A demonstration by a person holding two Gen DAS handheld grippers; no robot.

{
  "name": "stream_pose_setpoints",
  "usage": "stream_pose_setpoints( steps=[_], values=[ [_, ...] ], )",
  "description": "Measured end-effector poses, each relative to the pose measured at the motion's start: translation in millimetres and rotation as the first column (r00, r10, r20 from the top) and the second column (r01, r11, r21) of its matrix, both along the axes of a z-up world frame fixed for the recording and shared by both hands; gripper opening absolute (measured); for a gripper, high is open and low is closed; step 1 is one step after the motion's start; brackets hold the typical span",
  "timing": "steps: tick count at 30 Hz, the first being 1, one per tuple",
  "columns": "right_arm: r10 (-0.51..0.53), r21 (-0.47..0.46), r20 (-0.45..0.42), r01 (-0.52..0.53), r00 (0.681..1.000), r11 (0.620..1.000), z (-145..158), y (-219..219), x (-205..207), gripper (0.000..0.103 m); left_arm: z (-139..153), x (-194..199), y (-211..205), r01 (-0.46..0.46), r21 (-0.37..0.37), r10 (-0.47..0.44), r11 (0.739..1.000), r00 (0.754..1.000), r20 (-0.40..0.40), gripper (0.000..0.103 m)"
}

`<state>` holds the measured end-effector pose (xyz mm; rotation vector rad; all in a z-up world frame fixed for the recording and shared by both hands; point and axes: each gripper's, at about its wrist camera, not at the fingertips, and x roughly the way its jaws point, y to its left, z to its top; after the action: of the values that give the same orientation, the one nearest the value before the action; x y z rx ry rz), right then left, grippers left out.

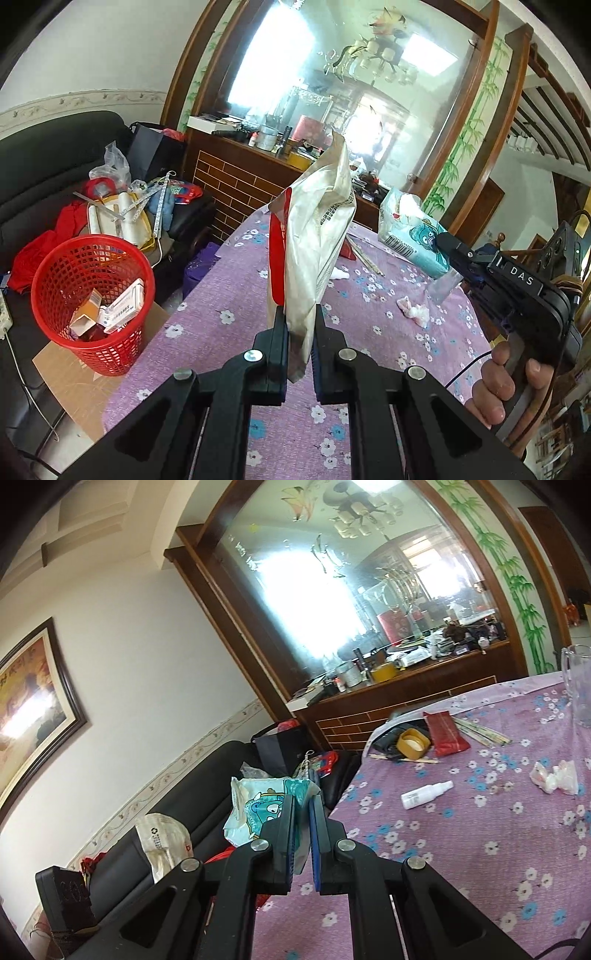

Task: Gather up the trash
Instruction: 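Lift the white bag and tissue pack and carry them toward the red basket, then lower both tools over the red basket and open them to drop the items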

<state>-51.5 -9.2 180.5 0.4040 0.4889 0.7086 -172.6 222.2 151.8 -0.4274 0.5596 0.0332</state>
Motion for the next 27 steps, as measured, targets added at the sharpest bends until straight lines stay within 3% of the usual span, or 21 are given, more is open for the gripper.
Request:
stream_pose_setpoints(
  steps=[27],
  values=[
    [0.102,-0.018,0.013,-0.102,0.995,0.995,3.0,60.6,-9.7,0.008,-2.3,-15.1,30.5,-0.073,-0.006,0.074,0.997,0.997,0.006,0.011]
  ],
)
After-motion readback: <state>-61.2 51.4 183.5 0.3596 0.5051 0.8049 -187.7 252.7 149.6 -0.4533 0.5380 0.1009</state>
